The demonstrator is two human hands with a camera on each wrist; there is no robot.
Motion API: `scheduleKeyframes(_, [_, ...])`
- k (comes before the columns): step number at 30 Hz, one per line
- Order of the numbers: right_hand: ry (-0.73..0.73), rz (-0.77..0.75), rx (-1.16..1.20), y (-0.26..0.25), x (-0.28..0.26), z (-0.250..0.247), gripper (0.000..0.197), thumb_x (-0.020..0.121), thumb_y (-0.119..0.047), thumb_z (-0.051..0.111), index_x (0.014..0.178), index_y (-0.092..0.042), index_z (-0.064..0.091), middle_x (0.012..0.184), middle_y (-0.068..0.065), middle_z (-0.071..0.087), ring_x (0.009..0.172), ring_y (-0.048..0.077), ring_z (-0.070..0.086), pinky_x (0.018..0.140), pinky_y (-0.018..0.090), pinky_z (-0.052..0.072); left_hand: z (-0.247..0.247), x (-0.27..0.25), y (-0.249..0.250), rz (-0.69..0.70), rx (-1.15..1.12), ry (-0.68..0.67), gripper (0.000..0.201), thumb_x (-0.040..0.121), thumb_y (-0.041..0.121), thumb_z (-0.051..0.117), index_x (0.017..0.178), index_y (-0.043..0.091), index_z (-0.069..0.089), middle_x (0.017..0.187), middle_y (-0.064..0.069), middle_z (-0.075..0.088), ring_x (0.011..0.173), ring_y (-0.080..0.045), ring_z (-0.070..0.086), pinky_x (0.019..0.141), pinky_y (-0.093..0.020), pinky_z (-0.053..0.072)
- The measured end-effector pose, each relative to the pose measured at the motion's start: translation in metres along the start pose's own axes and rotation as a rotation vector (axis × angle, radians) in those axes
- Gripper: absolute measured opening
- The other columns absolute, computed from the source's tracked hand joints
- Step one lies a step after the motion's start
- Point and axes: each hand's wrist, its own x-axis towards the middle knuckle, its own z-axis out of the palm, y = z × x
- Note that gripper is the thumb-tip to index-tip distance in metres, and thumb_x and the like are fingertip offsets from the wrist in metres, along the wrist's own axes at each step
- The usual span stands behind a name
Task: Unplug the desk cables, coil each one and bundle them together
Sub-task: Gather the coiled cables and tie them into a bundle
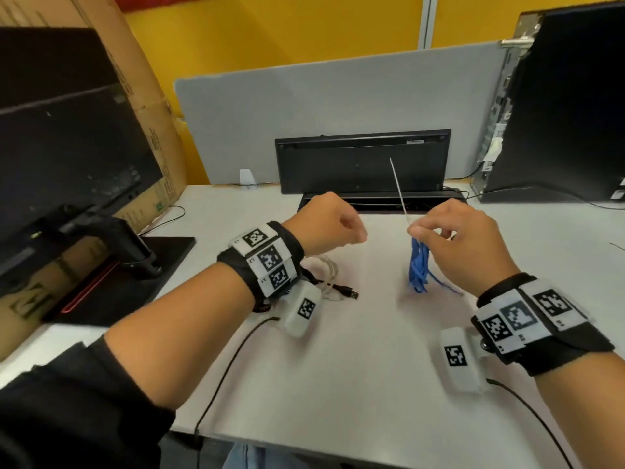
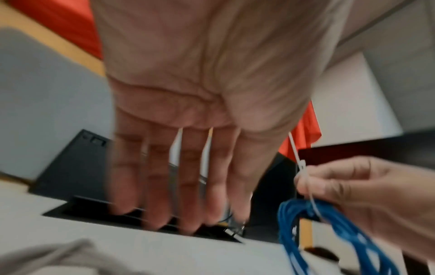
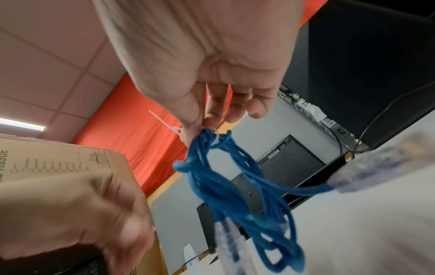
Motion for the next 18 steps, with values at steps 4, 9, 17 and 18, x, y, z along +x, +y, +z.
scheduleKeyframes(4, [-0.047, -0.008, -0.052, 0.001, 0.0, 0.003, 0.015, 0.09, -0.021, 0.064, 0.079, -0.025, 0.073, 0.088, -0.012, 0.06, 0.073, -0.003, 0.05, 0.065, 0.01, 0.032, 0.0, -0.004, -0.017, -0.194, 0.506, -0.264, 0.026, 0.08, 0.038, 0.073, 0.081, 0.012, 0.074, 0.078, 0.001, 0.07, 0.071, -0.016, 0.065, 0.061, -0.027, 0.052])
scheduleKeyframes(9, [-0.102, -0.002, -0.089, 0.004, -0.001, 0.01, 0.013, 0.09, -0.024, 0.064, 0.086, -0.024, 0.076, 0.089, -0.013, 0.064, 0.075, -0.006, 0.049, 0.071, 0.016, 0.035, 0.025, -0.003, -0.034, -0.274, 0.677, -0.346, 0.05, 0.061, 0.06, 0.081, 0.065, 0.018, 0.055, 0.06, 0.005, 0.058, 0.053, -0.013, 0.055, 0.048, -0.022, 0.042])
scheduleKeyframes(17, [-0.159, 0.051, -0.08, 0.004, -0.005, 0.012, 0.013, 0.091, -0.026, 0.064, 0.083, -0.029, 0.074, 0.087, -0.018, 0.063, 0.095, 0.017, 0.055, 0.087, 0.039, 0.049, 0.035, 0.002, -0.042, -0.341, 0.633, -0.29, 0.05, 0.068, 0.068, 0.067, 0.067, 0.021, 0.049, 0.065, 0.005, 0.057, 0.057, -0.013, 0.055, 0.048, -0.022, 0.037])
scheduleKeyframes(18, [-0.169, 0.058, -0.083, 0.004, -0.006, 0.012, 0.013, 0.091, -0.026, 0.064, 0.083, -0.03, 0.074, 0.087, -0.018, 0.062, 0.096, 0.017, 0.055, 0.088, 0.041, 0.049, 0.035, 0.003, -0.043, -0.368, 0.593, -0.282, 0.049, 0.074, 0.069, 0.06, 0.068, 0.021, 0.049, 0.067, 0.005, 0.057, 0.059, -0.013, 0.055, 0.05, -0.024, 0.036])
